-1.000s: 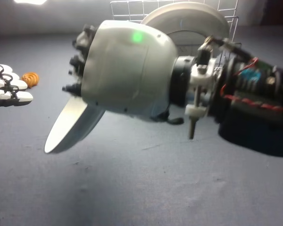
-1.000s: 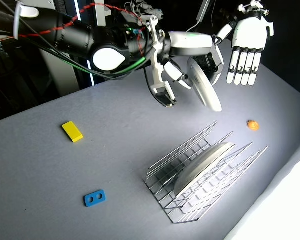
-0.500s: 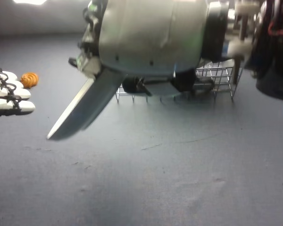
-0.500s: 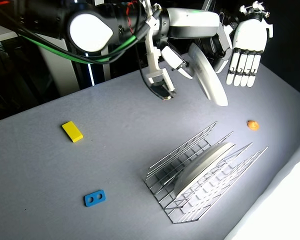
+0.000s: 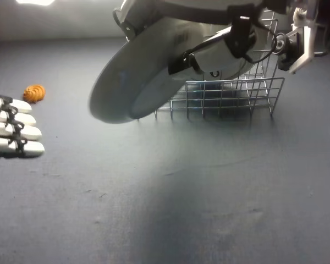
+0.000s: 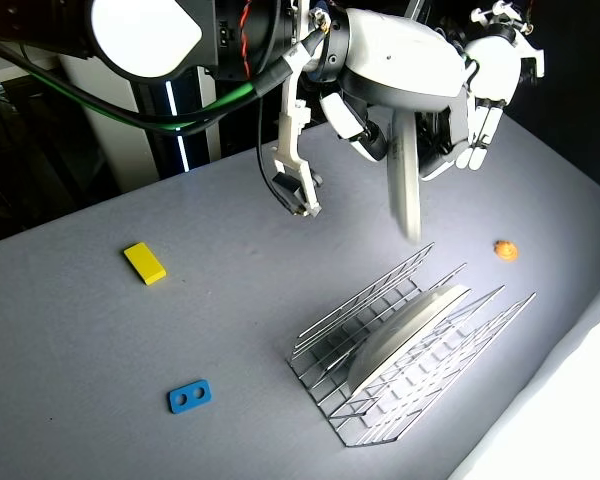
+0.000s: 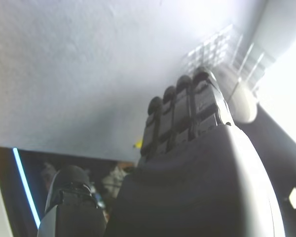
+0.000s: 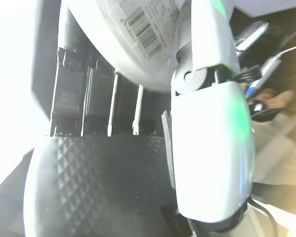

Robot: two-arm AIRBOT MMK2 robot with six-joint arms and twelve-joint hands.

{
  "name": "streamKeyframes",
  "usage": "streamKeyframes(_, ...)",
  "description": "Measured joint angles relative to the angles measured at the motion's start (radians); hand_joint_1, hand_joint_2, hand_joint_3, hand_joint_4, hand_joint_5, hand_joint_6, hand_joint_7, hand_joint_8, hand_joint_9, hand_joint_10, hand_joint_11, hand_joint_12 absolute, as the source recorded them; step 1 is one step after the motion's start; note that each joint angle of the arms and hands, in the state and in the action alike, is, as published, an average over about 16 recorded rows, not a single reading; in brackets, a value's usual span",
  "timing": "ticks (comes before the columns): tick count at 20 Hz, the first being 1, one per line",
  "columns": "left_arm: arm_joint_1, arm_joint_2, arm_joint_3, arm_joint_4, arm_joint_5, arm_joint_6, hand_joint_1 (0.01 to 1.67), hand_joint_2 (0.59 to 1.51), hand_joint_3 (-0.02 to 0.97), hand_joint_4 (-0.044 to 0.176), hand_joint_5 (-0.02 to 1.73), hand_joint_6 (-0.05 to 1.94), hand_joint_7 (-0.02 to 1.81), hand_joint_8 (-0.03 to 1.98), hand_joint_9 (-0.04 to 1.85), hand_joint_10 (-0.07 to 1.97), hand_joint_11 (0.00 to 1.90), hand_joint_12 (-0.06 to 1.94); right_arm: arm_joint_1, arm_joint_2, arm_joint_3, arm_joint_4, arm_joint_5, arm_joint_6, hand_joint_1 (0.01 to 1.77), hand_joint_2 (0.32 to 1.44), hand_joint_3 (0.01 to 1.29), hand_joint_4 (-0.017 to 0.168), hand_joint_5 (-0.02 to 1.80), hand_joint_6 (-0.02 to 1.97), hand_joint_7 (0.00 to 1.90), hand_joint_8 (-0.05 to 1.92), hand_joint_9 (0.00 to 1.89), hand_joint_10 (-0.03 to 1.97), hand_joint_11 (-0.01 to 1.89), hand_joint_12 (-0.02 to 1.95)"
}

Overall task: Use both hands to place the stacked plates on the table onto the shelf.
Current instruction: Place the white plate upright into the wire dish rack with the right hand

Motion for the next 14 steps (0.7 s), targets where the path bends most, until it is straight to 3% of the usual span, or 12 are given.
streamKeyframes(8, -0.126, 0.007, -0.004, 0.123, -0.141, -0.001, 0.02, 1.078, 0.0, 0.0, 0.09, 0.01, 0.06, 0.01, 0.05, 0.01, 0.03, 0.02, 0.022, 0.015, 0.045, 0.024, -0.044, 0.087, 1.26, 0.96, 0.01, -0.004, 0.91, 0.9, 1.05, 1.07, 1.06, 0.87, 0.89, 1.26)
streamKeyframes(14, -0.247, 0.022, -0.02, 0.206, -0.198, -0.004, 0.02, 1.079, 0.0, 0.0, 0.09, 0.01, 0.07, 0.01, 0.05, 0.01, 0.04, 0.02, 0.025, 0.021, 0.069, 0.091, -0.069, 0.077, 1.25, 0.99, 0.01, -0.006, 0.89, 0.94, 1.05, 1.07, 1.05, 0.85, 0.85, 1.31)
